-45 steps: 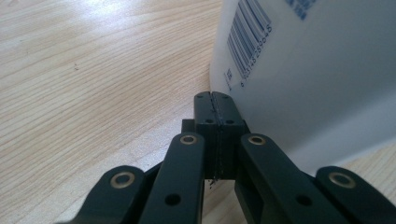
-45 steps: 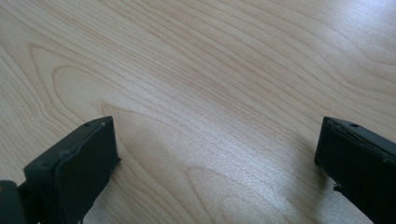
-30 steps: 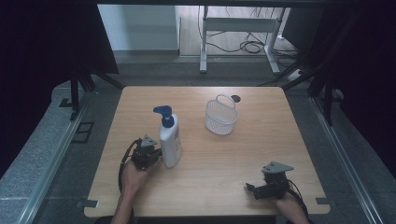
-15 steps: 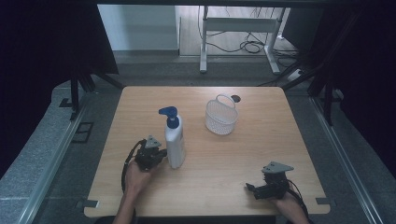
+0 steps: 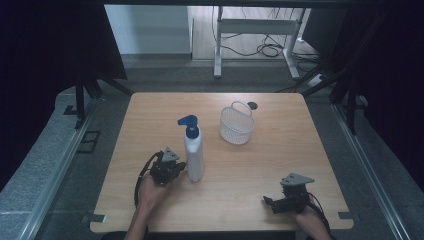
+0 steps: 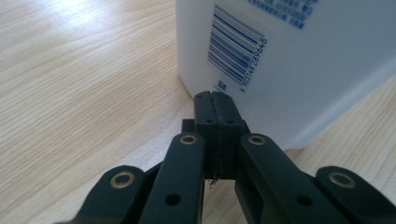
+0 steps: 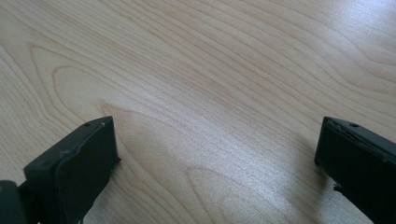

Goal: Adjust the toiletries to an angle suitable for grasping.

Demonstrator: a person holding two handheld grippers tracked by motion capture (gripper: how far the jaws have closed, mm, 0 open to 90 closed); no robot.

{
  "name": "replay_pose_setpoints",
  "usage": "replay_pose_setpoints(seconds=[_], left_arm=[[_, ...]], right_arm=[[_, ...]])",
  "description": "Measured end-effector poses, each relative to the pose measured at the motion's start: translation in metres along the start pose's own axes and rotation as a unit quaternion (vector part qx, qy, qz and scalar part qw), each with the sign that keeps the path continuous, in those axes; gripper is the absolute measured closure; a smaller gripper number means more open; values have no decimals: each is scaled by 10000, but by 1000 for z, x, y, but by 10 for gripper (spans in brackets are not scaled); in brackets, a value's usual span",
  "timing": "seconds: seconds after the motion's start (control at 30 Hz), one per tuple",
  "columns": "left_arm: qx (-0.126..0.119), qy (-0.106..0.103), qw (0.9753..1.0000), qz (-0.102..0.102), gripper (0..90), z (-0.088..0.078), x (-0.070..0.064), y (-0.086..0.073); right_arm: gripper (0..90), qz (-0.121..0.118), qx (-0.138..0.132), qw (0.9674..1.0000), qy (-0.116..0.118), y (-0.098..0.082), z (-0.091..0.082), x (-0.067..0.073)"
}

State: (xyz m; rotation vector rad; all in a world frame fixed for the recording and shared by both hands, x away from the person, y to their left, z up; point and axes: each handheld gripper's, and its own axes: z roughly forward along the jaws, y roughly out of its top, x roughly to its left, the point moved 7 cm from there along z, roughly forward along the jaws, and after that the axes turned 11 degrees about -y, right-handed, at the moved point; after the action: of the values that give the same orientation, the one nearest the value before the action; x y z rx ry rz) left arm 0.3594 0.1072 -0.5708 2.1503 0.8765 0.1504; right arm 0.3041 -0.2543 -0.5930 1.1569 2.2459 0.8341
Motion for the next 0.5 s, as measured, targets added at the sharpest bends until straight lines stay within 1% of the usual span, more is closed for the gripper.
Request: replay_pose_setpoints(seconds=[0.17, 0.5], left_arm=[[55, -30, 9999, 86, 892, 2, -4, 1], [71, -107, 9997, 203, 892, 7, -15, 4]], right_arm=[[0, -1, 2, 10000, 0, 0, 0, 0], [0, -3, 1, 10000, 0, 0, 0, 0]])
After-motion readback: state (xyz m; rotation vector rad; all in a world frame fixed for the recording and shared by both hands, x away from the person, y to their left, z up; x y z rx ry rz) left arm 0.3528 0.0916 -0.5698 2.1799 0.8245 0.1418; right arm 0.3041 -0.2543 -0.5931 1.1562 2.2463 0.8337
